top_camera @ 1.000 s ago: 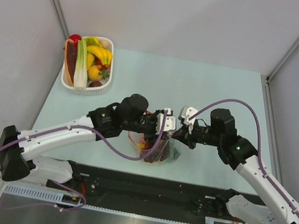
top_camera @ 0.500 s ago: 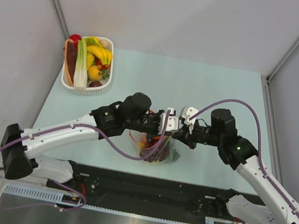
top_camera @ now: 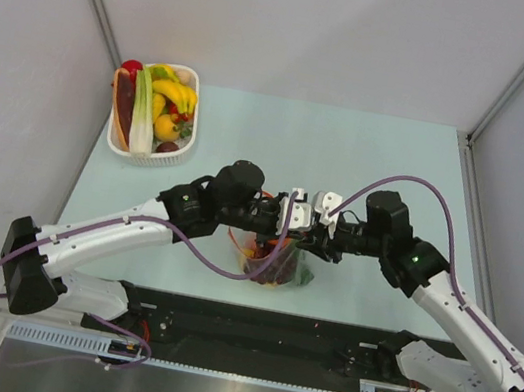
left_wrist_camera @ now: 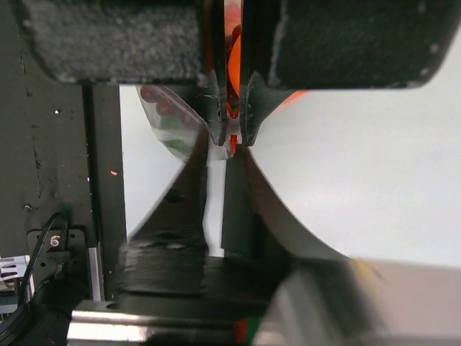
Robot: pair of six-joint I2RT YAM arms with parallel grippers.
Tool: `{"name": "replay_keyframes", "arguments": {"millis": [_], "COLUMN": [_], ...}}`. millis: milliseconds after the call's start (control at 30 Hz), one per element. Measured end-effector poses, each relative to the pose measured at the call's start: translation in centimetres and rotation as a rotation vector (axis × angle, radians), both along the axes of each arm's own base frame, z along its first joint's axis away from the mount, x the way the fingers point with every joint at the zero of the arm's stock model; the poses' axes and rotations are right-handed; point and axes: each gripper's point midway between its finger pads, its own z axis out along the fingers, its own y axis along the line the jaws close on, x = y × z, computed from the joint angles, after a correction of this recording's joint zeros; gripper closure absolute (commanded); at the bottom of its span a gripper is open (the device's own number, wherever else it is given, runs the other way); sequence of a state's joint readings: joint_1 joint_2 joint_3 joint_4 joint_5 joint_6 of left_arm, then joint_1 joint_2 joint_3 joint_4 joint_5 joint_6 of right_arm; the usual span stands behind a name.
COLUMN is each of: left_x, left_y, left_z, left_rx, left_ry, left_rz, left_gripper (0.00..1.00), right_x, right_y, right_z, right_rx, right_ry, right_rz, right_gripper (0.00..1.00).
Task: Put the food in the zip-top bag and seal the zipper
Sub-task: Zip the zipper food storage bag at the center of the board.
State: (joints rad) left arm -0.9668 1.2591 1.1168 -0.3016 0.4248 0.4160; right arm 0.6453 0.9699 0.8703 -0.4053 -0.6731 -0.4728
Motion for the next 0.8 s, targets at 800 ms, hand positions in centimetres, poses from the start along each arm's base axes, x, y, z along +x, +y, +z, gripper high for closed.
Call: {"name": "replay_keyframes", "arguments": {"millis": [800], "left_x": [4.5], "left_y": [4.2], "left_z": [-1.5], "left_rx": [0.059], "left_ry": [0.032], "left_rz": [0.119], "left_gripper": [1.00], "right_x": [4.0], "right_y": [-3.5], "right_z": [1.9], "right_rx": [0.096], "right_ry": [0.021], "right_rz": [-0.170], "right_gripper": [1.00]}}
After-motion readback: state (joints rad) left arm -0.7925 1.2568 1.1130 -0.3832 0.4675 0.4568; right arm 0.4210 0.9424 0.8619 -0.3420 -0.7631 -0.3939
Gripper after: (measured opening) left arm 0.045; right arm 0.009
